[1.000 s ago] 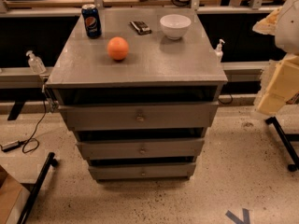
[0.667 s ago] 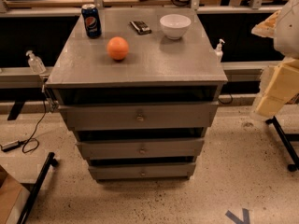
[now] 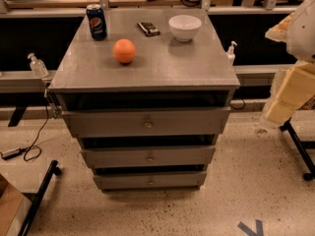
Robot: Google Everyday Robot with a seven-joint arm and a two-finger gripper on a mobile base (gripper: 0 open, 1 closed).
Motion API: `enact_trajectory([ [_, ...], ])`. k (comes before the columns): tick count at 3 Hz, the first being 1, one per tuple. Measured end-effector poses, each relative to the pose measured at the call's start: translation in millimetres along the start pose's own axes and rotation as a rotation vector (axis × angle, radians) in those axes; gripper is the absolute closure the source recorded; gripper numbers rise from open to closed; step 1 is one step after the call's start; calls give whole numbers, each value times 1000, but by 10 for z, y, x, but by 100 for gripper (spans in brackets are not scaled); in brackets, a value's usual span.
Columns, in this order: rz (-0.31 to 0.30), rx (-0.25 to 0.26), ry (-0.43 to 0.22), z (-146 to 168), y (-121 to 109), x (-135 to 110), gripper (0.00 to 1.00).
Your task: Open bottom drawer
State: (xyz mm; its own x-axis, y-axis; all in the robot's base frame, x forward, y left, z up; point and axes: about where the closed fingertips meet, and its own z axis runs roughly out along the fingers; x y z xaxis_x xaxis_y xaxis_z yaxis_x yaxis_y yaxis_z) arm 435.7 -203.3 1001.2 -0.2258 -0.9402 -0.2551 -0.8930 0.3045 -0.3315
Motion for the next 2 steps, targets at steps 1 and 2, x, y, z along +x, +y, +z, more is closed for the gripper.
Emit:
enact_trajectory([
  [1, 7, 5, -5, 46, 46, -74, 0],
  [2, 8, 6, -6, 120, 56, -94, 0],
])
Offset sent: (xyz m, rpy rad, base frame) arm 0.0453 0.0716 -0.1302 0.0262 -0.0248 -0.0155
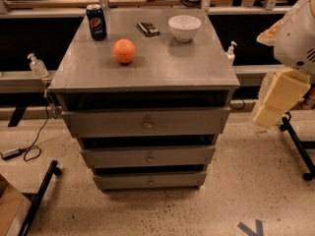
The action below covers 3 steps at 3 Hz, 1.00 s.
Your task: Open bottom drawer
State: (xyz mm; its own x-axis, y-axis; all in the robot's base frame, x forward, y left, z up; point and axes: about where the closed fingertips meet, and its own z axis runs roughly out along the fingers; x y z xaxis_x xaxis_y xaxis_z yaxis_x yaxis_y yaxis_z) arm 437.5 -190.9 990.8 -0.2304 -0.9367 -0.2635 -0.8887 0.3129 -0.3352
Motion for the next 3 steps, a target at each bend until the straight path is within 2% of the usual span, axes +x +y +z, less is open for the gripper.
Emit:
enact_trajectory([
  [2, 0, 1, 0, -2, 0, -1, 0],
  [3, 1, -3, -2, 44, -20, -1, 24],
])
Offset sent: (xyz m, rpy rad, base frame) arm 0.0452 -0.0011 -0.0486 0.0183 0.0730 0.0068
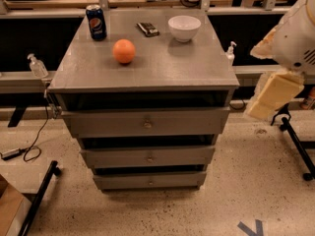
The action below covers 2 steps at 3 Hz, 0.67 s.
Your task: Open bottom drawer
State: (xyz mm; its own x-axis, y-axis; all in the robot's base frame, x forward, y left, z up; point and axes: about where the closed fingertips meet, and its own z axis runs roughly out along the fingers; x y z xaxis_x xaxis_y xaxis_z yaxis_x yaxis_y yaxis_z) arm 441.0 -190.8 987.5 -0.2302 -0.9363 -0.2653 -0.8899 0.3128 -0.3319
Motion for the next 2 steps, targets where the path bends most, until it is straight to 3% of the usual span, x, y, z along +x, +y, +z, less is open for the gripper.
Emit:
enact_trajectory([
  [1, -1, 2, -1, -7, 1, -5, 20],
  [2, -3, 6, -2, -23, 3, -16, 0],
])
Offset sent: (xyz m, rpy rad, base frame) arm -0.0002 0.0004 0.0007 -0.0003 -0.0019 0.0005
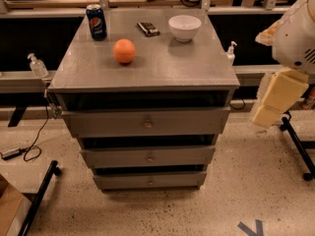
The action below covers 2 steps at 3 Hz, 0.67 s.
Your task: Open bottom drawer
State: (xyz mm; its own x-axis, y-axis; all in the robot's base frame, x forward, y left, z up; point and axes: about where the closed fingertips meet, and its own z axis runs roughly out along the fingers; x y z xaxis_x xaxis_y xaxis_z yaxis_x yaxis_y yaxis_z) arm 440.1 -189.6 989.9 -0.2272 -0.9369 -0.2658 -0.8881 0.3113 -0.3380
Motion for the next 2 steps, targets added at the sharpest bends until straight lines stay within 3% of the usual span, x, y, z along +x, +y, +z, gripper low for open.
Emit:
enact_trajectory([
  [1, 0, 0, 0, 0, 0, 0, 100],
  [2, 0, 0, 0, 0, 0, 0, 83],
])
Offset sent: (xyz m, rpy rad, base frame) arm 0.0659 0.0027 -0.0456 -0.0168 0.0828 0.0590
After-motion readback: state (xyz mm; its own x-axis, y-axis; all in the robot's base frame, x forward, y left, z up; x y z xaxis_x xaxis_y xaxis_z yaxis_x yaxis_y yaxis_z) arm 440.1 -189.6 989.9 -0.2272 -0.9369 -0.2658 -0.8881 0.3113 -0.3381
